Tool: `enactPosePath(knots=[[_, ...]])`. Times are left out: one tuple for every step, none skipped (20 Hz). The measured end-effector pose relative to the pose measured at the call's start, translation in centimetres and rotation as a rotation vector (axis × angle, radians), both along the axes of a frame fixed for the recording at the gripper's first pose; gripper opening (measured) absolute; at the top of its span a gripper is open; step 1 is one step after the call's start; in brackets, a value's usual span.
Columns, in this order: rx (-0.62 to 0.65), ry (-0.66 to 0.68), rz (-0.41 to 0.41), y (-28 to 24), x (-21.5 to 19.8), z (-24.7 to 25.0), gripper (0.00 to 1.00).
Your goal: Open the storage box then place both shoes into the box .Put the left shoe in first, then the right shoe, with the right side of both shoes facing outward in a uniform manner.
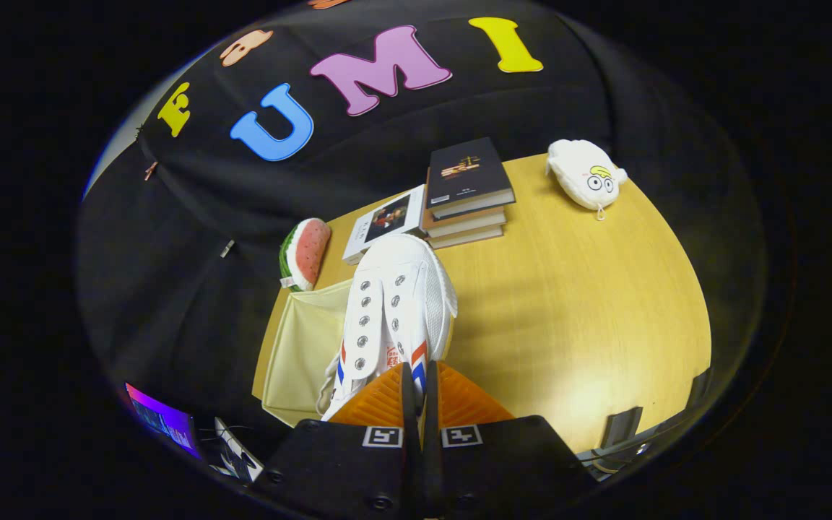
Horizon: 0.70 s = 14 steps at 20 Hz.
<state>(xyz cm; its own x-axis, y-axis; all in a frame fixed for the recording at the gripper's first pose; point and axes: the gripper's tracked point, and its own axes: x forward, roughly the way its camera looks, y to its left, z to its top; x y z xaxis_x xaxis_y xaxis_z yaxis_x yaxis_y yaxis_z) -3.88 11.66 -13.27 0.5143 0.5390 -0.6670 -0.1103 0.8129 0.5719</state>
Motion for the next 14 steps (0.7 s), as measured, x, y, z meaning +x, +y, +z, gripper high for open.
enactPosePath(knots=[[0.013,0.005,0.008,1.5,0.0,0.6,0.05],[0.021,0.012,0.017,2.8,-0.1,1.7,0.05],[0.022,0.019,0.031,4.2,-0.1,2.0,0.05],[0.022,0.027,0.039,5.6,-0.3,2.3,0.05],[0.02,0.043,0.049,7.0,-0.4,2.3,0.05],[0.015,0.061,0.056,8.3,-0.6,2.1,0.05],[0.007,0.083,0.063,9.5,-0.9,1.8,0.05],[-0.007,0.104,0.059,10.5,-1.0,1.2,0.05],[-0.027,0.122,0.062,11.2,-1.1,0.5,0.05],[-0.053,0.139,0.056,11.9,-1.2,-0.3,0.05],[-0.081,0.156,0.048,12.3,-1.3,-1.1,0.05],[-0.11,0.17,0.052,12.6,-1.4,-1.8,0.05],[-0.137,0.176,0.05,13.1,-1.2,-2.6,0.05],[-0.158,0.175,0.056,13.5,-1.2,-3.1,0.05]])
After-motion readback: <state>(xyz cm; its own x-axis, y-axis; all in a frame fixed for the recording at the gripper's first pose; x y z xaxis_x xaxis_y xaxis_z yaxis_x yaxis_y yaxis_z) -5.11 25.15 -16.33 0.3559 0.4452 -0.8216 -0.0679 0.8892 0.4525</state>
